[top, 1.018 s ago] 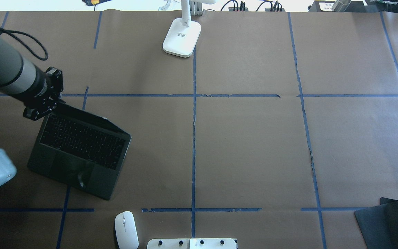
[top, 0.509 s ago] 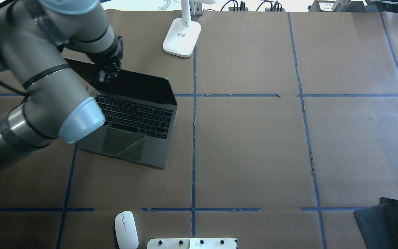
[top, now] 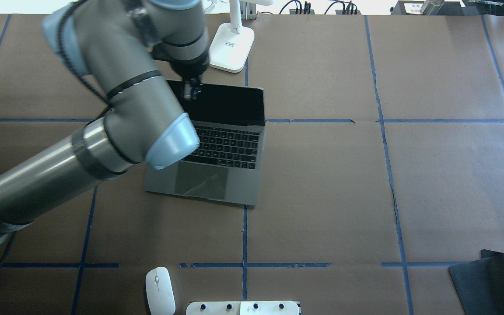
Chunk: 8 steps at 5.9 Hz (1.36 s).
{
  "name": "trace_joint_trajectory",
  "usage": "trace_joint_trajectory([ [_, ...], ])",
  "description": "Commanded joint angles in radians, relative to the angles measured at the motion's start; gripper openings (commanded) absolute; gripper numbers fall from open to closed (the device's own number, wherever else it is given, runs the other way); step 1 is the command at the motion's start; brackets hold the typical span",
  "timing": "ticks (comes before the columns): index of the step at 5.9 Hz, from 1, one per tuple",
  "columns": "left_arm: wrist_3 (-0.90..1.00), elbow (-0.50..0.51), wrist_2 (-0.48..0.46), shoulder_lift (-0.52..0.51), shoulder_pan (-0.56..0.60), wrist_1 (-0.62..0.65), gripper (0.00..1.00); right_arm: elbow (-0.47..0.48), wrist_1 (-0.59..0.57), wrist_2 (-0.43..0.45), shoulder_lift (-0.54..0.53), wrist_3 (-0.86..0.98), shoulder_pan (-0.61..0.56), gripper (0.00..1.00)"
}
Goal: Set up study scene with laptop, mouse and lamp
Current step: 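Carry the grey laptop with the left gripper to the table center before the lamp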
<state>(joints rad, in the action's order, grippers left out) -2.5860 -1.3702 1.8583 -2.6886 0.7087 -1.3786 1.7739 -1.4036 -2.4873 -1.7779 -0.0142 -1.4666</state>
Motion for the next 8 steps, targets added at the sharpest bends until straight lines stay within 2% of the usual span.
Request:
trace_joint_trajectory([
  [1,-0.039,0.155,-0.034,-0.080,-0.017,-0.081,0.00,0.001,0.000,-0.001,0.000,-0.001,0.000,1.00],
  [4,-0.078,0.178,-0.062,-0.082,-0.018,-0.083,0.00,0.001,0.000,-0.001,0.000,-0.003,0.000,1.00],
  [5,-0.080,0.181,-0.063,-0.082,-0.018,-0.083,0.03,0.001,0.000,-0.002,0.000,-0.003,0.000,1.00],
  [6,-0.065,0.180,-0.062,-0.082,-0.018,-0.108,0.46,0.001,0.000,-0.002,0.000,-0.007,0.000,1.00],
  [7,-0.027,0.180,-0.062,-0.082,-0.015,-0.141,0.56,0.009,0.018,-0.001,0.003,-0.100,0.024,1.00],
  [8,0.056,0.178,-0.062,-0.082,-0.006,-0.155,0.61,0.009,0.125,0.001,0.002,-0.237,0.075,1.00],
])
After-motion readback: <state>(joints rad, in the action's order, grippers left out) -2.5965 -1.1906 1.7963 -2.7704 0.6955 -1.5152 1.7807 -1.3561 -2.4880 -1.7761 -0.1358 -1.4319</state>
